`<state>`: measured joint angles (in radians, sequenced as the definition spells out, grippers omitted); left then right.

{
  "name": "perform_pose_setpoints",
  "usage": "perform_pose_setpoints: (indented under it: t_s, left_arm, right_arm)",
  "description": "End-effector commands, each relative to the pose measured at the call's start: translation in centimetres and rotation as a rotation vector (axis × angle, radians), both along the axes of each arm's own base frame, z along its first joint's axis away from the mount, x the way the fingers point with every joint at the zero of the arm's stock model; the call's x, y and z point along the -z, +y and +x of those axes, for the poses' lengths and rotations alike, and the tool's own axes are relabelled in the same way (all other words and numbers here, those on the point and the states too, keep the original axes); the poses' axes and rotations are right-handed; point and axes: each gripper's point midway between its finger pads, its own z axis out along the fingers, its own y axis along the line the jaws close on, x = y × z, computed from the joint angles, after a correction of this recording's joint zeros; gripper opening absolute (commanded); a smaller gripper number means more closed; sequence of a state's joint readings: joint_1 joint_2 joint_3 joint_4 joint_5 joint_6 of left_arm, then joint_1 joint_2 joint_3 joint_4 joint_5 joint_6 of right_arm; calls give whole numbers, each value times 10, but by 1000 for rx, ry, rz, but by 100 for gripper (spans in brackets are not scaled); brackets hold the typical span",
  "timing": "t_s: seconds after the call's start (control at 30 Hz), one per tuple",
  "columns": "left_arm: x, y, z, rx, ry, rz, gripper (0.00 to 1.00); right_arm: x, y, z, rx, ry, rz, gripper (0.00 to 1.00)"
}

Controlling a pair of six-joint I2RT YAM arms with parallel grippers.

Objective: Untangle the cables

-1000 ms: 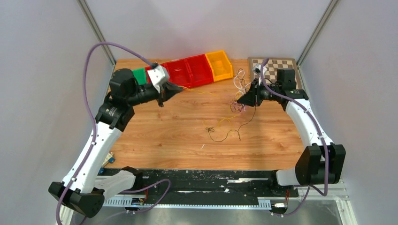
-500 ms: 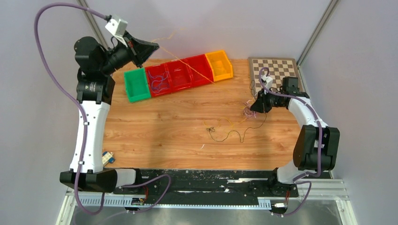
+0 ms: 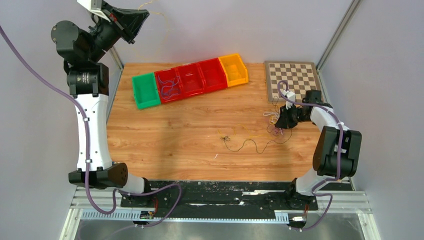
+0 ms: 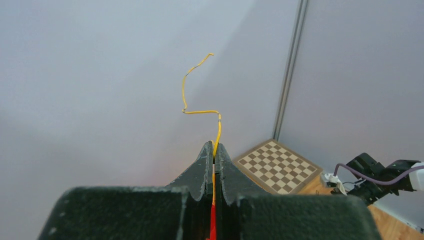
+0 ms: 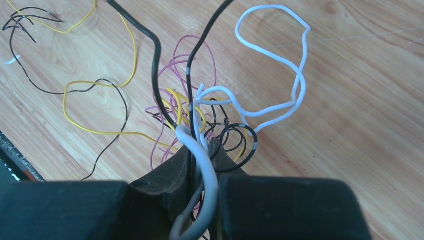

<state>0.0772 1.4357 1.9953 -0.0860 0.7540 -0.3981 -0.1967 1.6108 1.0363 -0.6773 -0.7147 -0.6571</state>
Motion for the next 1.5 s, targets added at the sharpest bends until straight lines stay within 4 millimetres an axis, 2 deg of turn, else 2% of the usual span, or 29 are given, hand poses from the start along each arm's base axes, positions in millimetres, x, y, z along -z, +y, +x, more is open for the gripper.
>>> perform_pose_setpoints:
  t_s: [0.0,0.17,0.23,0.33,0.37,0.4,0.43,0.47,0.53,0.57,0.6,0.63,0.67,0.7,0.87,1.03,1.17,1.23,1.33,1.37,1.4,1.43,1.47]
  left_arm:
    - [-4,-2,6,40,8,-42,0]
    - [7,-14,20,112,54,-98,0]
    - [16,-28,27,148,71,-94,0]
    - [34,-62,35,214,96,-82,0]
    - [36,-67,40,208,86,-79,0]
    - [48,-82,44,228,107,-76,0]
    - [51,-86,49,210,93,-72,0]
    - [63,-100,54,221,105,-60,0]
    - [81,-114,71,191,119,-59,0]
    - [91,-118,85,159,130,-64,0]
    - [96,-128,88,161,116,-45,0]
    - [106,-133,100,145,125,-39,0]
    - [106,-140,103,142,109,-30,0]
    - [113,-142,116,118,109,-37,0]
    - [109,-153,148,97,33,-78,0]
    - [104,-175,182,164,-90,-94,2]
    - [111,-188,213,157,-150,-95,2]
    - [126,-196,227,161,-152,-81,1]
    - [142,-204,229,196,-139,-79,0]
    - [151,-205,229,203,-119,-73,0]
    - [141,-204,220,215,-151,-73,0]
    - [151,-205,221,221,-134,-65,0]
    - [146,-205,216,235,-150,-64,0]
  right_arm:
    - [-20,10,4,-40,-56,59,12]
    - [-53,29,8,-54,-100,132,12]
    - [-66,34,9,-51,-116,151,12]
    - [-86,39,12,-48,-144,174,12]
    - [-90,40,12,-49,-151,179,12]
    - [-94,40,12,-51,-158,182,12]
    - [-96,41,11,-54,-165,183,12]
    - [-98,42,10,-58,-169,188,12]
    - [-100,44,6,-71,-176,195,12]
    - [-102,45,4,-79,-178,200,12]
    - [-103,46,2,-87,-180,203,12]
    - [-103,47,-1,-93,-180,209,12]
    - [-105,49,-4,-98,-181,217,12]
    - [-105,51,-7,-102,-181,225,12]
    - [-106,54,-19,-111,-184,234,13]
    - [-105,57,-20,-112,-177,217,14]
    - [-103,68,-24,-156,-168,222,26]
    - [-103,85,-28,-200,-147,238,38]
    - [-114,122,-38,-319,-157,242,57]
    - [-121,127,-36,-330,-169,245,64]
    - [-131,129,-28,-316,-182,251,69]
    - [-141,129,-16,-292,-194,250,73]
    - [-153,129,-5,-280,-214,250,74]
